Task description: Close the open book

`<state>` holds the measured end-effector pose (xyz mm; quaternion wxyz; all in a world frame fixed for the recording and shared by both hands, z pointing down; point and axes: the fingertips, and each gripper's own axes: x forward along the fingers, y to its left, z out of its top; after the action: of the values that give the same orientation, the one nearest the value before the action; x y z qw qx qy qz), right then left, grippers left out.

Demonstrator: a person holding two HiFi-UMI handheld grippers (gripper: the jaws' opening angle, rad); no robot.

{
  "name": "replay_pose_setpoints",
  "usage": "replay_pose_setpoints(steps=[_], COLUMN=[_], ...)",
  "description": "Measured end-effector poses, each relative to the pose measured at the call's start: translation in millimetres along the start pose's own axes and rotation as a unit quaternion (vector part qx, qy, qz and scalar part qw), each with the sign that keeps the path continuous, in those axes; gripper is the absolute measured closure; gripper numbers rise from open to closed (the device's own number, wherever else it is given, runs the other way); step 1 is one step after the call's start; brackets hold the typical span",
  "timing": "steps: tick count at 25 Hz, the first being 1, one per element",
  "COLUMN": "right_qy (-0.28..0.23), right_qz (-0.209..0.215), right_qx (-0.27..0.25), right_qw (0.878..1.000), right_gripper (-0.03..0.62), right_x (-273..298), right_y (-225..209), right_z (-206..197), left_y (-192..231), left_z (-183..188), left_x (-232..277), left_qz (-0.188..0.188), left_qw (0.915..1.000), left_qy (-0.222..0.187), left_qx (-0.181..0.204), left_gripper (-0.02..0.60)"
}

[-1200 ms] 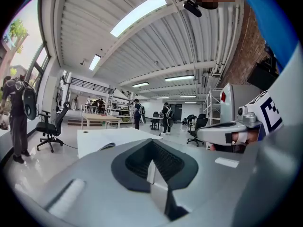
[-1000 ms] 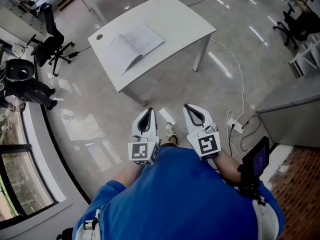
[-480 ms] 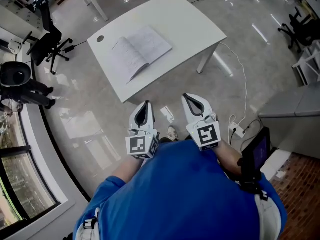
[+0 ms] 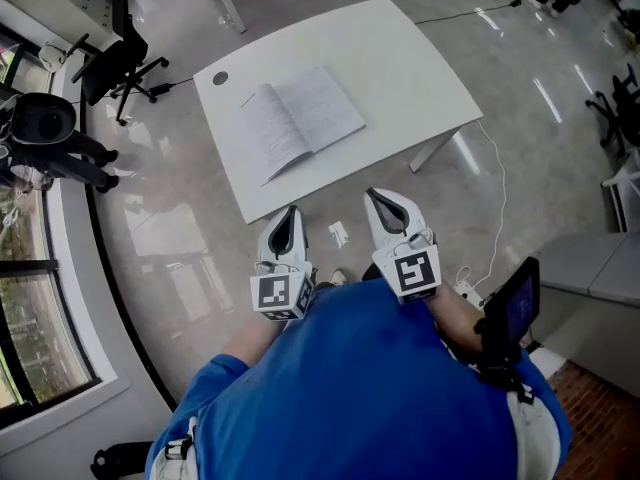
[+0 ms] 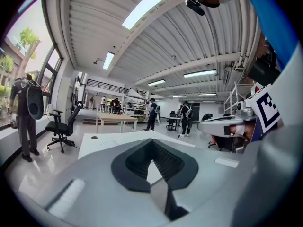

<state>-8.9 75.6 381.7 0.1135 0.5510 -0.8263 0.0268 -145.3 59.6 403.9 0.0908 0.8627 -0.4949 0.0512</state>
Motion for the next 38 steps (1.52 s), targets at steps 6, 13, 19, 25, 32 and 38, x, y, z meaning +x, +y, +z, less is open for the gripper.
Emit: replay_pose_setpoints(steps=[6,13,19,25,32,38], right_qy=[-0.011,-0.014,-0.008,0.010,0.028,0.047], right_qz=[0.055,0.118,0.173,0.198,0.212,0.226], right_qx=[-0.010,-0.012,-0.017,-0.023,-0.033,-0.034], right_qw=[0.998,0.993,0.985,0.980,0.976,0.973], right_gripper=[0.591,0.591,0.591,0.591,0.591,0.591], right_x=[46,83,118,143,164,183], right_y=[-50,-92,-107,-99,-82,-69], right_z=[9,10,5,2,-1,-25], left_y=[1,2,11,31,56,77], left_z=[11,21,16,3,-34,-86], left_x=[55,91,111,117,116,125], left_qz=[0.056,0.127,0.181,0.197,0.207,0.214], left_qw=[0.9984,0.9918,0.9832,0.9796,0.9750,0.9680], left_qy=[-0.001,0.000,0.012,0.026,0.076,0.125], left_qx=[-0.004,-0.009,-0.020,-0.029,0.020,0.037], left_gripper=[0.575,0.574,0.574,0.574,0.574,0.574])
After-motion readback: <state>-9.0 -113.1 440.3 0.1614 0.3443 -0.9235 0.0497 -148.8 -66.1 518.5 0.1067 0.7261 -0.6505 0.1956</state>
